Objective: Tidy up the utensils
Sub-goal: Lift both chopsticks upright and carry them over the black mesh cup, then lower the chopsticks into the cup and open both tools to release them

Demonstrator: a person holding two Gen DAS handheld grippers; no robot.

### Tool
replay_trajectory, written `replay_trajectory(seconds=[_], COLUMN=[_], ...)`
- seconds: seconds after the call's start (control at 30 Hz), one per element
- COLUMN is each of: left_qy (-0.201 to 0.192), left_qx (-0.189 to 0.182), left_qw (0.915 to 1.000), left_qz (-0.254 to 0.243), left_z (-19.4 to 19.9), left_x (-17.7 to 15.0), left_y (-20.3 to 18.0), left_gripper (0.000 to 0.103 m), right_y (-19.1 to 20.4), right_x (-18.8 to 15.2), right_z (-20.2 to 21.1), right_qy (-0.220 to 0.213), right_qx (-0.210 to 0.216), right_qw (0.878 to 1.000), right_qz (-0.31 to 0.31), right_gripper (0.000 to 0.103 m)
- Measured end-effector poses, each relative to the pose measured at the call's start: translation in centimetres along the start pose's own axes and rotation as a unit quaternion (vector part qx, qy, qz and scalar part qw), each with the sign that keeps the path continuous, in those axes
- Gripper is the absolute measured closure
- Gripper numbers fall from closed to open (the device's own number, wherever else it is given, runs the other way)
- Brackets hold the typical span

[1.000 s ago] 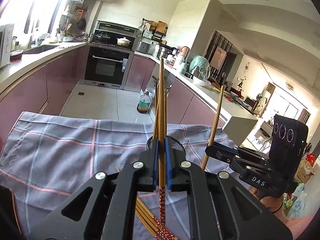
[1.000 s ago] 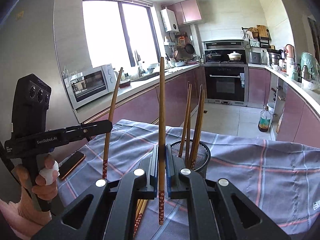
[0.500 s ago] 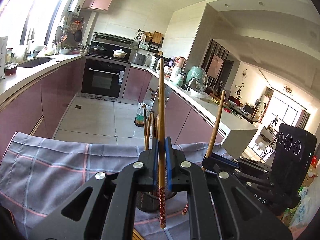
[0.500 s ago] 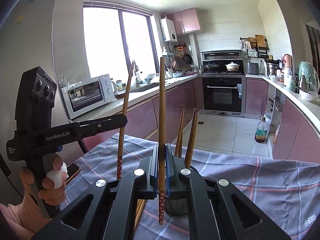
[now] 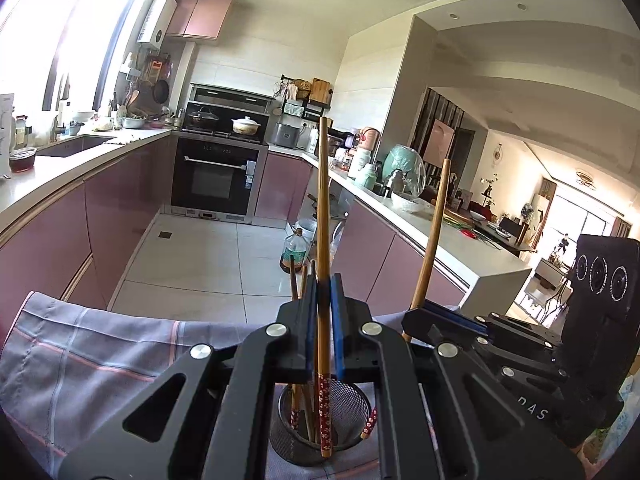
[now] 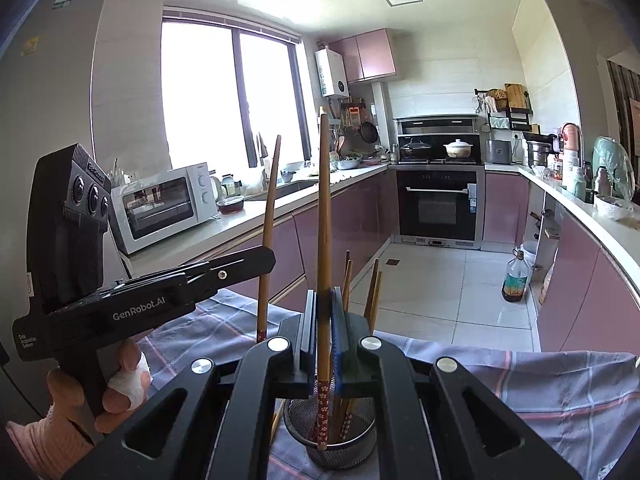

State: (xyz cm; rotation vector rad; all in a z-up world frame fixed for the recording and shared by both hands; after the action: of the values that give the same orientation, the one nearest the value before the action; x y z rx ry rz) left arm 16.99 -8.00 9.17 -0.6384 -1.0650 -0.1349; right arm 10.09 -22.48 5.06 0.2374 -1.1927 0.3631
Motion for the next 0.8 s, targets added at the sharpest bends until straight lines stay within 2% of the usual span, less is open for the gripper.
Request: replay_trajectory(seconds=[0.47, 0.8], left_qy=[0.014, 0.074], left_qx=[0.025, 0.054], left_qw=[0.9996, 0.9953], left_qz=[-0.001, -0.029], left_z=[-4.3, -7.1], left_x=[-1.8, -4.7], left_y=[1.3, 2.3], left_gripper=[0.096, 0.095], right_y=[-1.0, -1.3], right_x=[-1.7, -3.6], right_z=[-3.5, -5.0], right_qy=[0.042, 0.092], right_qx=[-0.009, 0.004], right_qw=[0.999, 0.995], right_qz=[-0.013, -0.024], right_gripper=[0.098, 0.098])
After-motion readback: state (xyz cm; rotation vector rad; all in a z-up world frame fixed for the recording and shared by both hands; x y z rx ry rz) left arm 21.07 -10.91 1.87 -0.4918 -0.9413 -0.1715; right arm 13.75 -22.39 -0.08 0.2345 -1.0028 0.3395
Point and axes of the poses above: each gripper's, at about its wrist camera, not at the fingertips, and z roughly against the way its jaws point, y to its left, x to its top, the point moved 2 cm from there along -z, roughly the way its jaws point, and after that the axes turned 10 degrees about z, right-handed, at the moved point
